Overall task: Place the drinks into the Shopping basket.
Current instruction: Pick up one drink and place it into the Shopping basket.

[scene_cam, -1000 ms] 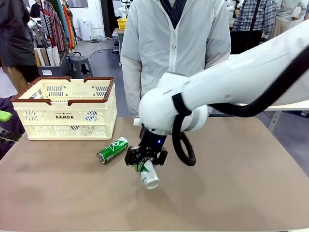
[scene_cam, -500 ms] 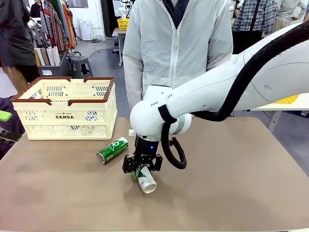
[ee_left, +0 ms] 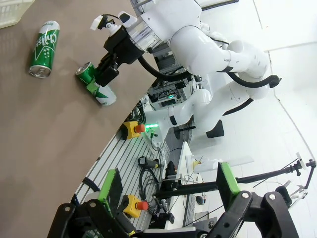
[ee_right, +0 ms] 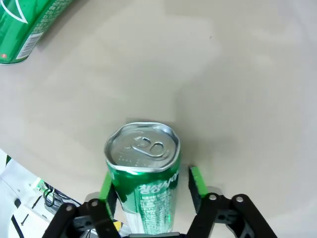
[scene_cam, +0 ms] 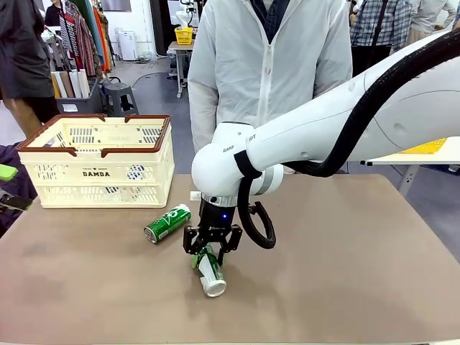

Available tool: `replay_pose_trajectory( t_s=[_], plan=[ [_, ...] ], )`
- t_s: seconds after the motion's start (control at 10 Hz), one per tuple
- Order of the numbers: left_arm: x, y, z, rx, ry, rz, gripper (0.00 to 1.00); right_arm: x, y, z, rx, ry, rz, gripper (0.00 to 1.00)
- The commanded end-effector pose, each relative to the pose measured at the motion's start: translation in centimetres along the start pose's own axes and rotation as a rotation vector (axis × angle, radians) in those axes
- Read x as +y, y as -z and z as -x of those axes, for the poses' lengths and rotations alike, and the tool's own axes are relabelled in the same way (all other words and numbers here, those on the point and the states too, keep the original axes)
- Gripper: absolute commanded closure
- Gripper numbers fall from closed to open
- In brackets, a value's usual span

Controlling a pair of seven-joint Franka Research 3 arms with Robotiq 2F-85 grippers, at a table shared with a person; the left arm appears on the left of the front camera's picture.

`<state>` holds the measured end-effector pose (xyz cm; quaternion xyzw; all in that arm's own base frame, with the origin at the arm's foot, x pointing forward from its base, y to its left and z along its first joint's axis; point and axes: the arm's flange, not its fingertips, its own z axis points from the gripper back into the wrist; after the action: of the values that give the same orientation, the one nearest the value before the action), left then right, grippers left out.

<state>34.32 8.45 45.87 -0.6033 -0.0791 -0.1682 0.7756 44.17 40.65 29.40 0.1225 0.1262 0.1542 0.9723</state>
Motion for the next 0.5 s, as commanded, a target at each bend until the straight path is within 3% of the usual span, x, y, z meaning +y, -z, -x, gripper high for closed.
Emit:
replay_pose_trajectory(
  t_s=[0.0,0.4],
  plan=[
    [-0.31,-0.12,0.21,0.006,-0.008,0.001,0.0,0.26,-0.51,-0.27,-0.004,0.031,0.032,0.0],
    [-0.31,-0.12,0.21,0.006,-0.008,0.001,0.0,0.09,-0.67,-0.04,-0.001,0.034,0.031,0.0]
  ],
)
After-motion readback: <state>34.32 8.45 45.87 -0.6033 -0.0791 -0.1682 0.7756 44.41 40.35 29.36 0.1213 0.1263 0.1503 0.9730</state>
